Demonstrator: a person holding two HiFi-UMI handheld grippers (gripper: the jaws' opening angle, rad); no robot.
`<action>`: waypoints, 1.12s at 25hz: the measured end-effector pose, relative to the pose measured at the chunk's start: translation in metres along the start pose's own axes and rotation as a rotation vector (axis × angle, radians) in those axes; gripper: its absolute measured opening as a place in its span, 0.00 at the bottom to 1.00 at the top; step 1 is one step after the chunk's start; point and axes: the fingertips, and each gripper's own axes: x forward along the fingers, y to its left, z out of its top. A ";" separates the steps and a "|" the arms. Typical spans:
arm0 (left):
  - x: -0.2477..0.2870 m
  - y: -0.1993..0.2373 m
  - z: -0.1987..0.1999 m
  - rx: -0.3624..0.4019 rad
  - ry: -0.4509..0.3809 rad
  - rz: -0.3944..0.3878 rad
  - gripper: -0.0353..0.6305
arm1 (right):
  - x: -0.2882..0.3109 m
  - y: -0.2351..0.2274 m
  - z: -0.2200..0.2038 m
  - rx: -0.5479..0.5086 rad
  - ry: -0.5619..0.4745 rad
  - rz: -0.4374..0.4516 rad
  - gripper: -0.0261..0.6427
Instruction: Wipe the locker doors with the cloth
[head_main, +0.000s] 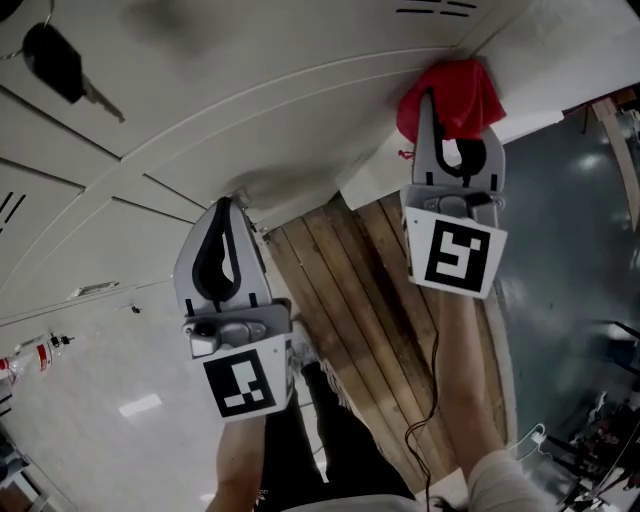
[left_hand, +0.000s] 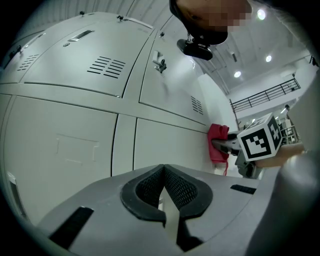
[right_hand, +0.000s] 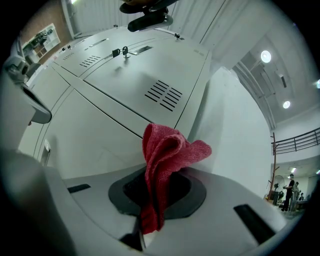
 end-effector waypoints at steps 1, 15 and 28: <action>-0.001 0.002 -0.002 -0.005 0.005 0.007 0.08 | -0.001 -0.001 0.000 0.007 0.003 0.000 0.10; -0.038 0.059 -0.017 0.042 0.041 0.131 0.08 | -0.062 0.169 0.082 0.255 -0.211 0.382 0.10; -0.042 0.070 -0.026 0.040 0.044 0.138 0.08 | -0.054 0.236 0.082 0.162 -0.214 0.499 0.10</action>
